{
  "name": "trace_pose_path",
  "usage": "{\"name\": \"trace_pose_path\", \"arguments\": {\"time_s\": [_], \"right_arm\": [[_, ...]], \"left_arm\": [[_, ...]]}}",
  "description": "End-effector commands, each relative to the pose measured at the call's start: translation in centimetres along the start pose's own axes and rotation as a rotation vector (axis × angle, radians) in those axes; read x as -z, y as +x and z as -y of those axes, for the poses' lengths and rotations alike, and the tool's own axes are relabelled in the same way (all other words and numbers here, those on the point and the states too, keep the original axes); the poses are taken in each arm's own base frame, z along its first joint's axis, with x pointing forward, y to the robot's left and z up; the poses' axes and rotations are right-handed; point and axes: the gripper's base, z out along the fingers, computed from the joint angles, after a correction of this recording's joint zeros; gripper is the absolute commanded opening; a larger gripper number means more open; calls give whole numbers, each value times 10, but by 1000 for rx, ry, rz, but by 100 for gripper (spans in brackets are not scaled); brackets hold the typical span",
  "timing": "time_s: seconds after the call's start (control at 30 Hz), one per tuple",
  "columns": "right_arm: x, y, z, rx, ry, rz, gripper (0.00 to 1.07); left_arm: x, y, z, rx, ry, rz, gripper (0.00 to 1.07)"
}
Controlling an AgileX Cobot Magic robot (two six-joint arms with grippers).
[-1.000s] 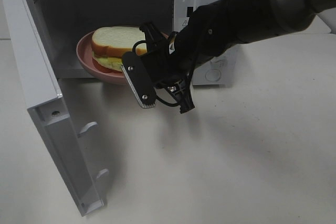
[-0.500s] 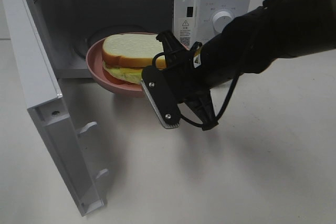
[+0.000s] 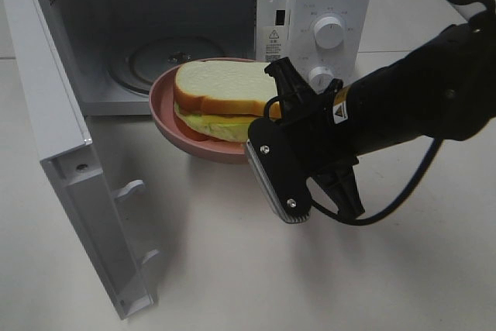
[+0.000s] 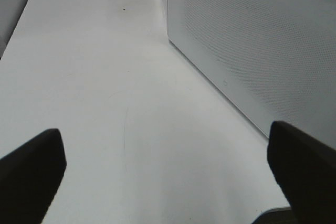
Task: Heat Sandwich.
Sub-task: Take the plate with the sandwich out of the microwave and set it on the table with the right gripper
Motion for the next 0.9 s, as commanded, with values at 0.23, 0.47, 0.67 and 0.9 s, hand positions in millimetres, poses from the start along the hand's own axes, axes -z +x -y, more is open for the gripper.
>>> {"name": "trace_pose_path", "arguments": {"time_s": [0.23,0.47,0.67,0.9], "right_arm": [[34,1,-20,-7,64,9,2],[50,2,-35,-23,78,11,2],[65,4,-52,-32,74,10,2],[77,5,-61,-32,55,7,2]], "left_arm": [[2,2,0,10,-2,23,101],[2,2,0,10,-2,23,101],[2,2,0,10,-2,23,101],[2,2,0,10,-2,23,101]]}}
